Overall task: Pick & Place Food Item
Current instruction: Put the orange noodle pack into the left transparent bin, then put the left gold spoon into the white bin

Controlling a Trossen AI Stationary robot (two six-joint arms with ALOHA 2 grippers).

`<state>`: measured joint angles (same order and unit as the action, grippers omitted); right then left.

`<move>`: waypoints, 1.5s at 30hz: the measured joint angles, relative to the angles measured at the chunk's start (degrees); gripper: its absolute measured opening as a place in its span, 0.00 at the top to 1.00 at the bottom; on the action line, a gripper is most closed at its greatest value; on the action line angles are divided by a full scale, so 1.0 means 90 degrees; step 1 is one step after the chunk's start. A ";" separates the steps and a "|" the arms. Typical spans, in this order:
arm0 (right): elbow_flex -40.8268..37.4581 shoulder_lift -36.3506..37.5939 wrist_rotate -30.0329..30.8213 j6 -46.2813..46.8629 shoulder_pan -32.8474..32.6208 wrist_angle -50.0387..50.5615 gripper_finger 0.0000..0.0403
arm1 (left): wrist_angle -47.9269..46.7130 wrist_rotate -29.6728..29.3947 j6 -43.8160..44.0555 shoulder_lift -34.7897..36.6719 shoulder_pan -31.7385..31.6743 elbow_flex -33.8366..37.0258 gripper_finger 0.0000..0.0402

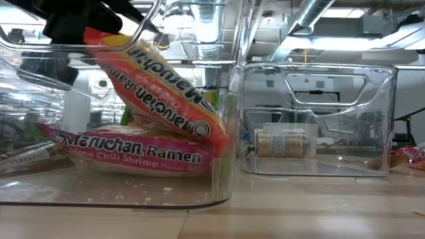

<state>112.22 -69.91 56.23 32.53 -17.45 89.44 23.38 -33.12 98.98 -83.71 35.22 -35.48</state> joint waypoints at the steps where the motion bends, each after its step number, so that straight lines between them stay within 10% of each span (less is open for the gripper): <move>1: 0.0000 0.0000 0.0000 0.0000 0.0000 -0.0004 0.87 | -0.0263 -0.0007 -0.0005 0.0149 0.0000 0.0000 0.79; 23: 0.0000 -0.0019 0.0095 0.0013 0.0452 -0.0181 0.87 | -0.3823 -0.0322 -0.2594 0.3499 -0.0548 0.0000 0.98; 45: 0.0000 -0.0163 0.0051 -0.0424 0.1867 -0.0332 0.87 | -0.3919 -0.0226 -0.5285 0.4369 -0.3472 0.0002 0.73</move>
<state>112.22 -71.38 56.69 28.72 -0.65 86.45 -11.90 -35.15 51.41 -44.38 3.97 -35.46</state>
